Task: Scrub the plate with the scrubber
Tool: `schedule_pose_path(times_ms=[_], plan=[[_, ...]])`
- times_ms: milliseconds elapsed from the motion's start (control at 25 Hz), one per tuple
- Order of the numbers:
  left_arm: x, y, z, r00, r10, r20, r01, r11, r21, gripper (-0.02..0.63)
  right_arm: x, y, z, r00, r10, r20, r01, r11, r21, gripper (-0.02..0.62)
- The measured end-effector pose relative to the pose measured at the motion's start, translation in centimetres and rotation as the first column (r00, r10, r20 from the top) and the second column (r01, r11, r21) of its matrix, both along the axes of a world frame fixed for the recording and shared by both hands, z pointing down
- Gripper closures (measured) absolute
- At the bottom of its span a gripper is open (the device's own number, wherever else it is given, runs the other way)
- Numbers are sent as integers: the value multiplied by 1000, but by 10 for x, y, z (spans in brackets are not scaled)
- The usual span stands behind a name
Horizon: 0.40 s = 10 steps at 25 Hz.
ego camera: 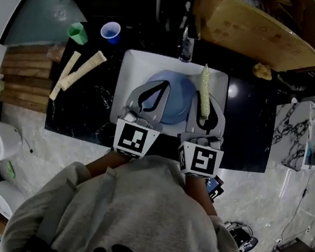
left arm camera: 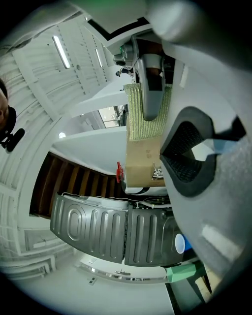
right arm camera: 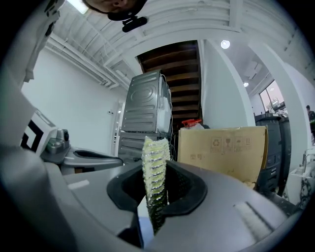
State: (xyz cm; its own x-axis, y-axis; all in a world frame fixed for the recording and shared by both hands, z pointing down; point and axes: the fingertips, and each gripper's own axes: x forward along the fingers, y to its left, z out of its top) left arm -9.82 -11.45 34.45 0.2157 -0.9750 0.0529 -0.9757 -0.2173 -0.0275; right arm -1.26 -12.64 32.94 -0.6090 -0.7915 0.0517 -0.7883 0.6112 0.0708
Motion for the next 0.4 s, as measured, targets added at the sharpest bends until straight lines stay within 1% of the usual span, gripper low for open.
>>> schedule_pose_path(times_ms=[160, 400], plan=[[-5, 2, 8, 1000, 14, -2, -14, 1000, 2, 600, -5, 4, 6, 1000, 12, 0, -12, 1000, 13, 531], [-10, 2, 19, 999, 36, -5, -36, 999, 3, 601, -6, 6, 22, 999, 50, -14, -50, 999, 6, 531]])
